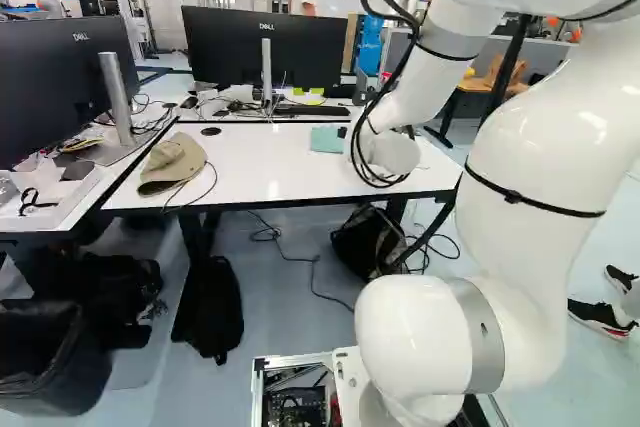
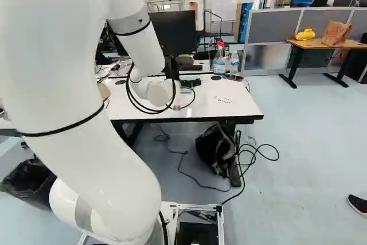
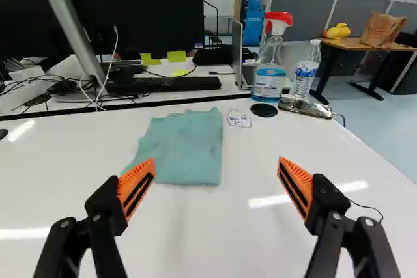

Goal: Clean the table with the green towel

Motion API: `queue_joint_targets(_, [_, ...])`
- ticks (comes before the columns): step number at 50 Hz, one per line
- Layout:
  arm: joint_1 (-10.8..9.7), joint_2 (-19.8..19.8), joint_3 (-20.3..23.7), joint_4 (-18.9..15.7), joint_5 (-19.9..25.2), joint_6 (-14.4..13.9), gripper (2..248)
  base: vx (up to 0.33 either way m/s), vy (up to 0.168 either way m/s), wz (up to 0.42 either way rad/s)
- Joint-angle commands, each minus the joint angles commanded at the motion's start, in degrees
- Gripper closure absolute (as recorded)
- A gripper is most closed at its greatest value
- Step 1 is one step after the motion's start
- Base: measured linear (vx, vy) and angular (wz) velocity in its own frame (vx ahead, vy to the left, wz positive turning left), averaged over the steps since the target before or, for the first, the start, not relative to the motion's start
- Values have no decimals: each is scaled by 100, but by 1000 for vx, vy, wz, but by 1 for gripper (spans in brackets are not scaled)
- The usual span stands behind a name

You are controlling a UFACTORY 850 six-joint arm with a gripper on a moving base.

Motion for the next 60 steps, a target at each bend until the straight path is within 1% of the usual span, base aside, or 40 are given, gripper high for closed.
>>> queue_joint_targets(31, [70, -843, -959, 0, -52, 0, 3, 0, 0, 0])
queue_joint_targets(40, [88, -1080, -1242, 0, -246, 0, 3, 0, 0, 0])
queue_joint_targets(60, [134, -1595, -1875, 0, -843, 0, 3, 0, 0, 0])
